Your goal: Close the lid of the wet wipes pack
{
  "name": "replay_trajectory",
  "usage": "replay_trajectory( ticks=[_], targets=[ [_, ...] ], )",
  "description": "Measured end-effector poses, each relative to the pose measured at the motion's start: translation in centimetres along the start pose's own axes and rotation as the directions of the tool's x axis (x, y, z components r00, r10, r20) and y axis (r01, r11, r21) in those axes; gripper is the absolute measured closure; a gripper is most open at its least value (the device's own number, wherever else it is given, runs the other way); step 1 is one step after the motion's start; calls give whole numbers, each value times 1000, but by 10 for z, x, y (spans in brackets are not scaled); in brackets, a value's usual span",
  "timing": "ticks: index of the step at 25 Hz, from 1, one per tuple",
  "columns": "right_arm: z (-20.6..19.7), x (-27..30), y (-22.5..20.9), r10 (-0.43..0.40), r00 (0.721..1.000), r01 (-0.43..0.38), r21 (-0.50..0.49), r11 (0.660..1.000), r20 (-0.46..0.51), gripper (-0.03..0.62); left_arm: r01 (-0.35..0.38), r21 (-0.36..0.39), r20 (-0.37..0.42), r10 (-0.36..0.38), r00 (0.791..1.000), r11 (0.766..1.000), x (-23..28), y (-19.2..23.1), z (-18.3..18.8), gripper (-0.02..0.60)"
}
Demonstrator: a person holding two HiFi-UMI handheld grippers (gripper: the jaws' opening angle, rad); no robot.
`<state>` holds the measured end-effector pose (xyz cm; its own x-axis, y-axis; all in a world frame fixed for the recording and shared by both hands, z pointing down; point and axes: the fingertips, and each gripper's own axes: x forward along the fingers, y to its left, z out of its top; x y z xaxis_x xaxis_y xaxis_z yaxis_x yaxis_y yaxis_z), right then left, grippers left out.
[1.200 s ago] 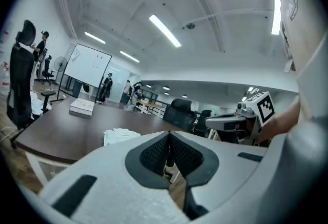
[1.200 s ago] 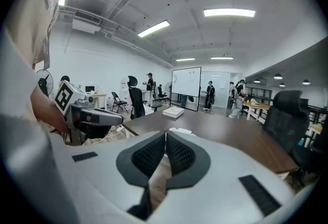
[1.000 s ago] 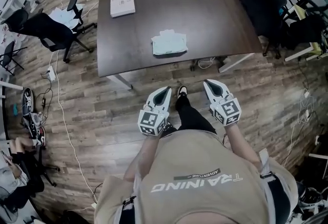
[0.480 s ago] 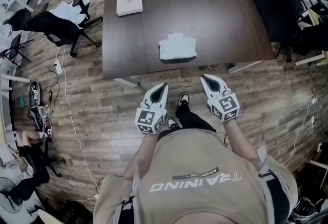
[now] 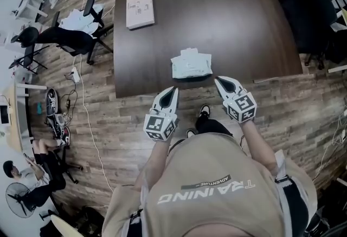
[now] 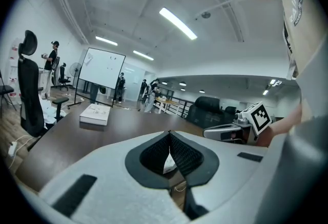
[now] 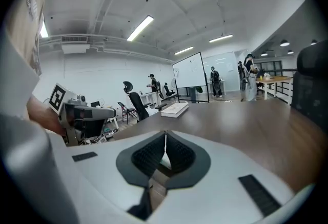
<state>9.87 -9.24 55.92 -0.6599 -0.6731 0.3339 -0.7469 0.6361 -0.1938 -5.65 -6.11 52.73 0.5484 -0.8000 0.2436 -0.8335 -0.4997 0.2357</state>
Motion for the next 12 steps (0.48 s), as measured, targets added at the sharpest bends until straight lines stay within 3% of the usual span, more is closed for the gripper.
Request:
replay_trajectory(
  ticks=[7, 12],
  targets=[
    [8, 48, -26, 144, 989, -146, -38, 989, -39, 579, -78, -28, -32, 77, 996, 997, 34, 16, 4, 572],
    [14, 62, -35, 171, 984, -173, -43, 984, -43, 579, -103, -72, -50, 100, 994, 992, 49, 25, 2, 572]
  ],
)
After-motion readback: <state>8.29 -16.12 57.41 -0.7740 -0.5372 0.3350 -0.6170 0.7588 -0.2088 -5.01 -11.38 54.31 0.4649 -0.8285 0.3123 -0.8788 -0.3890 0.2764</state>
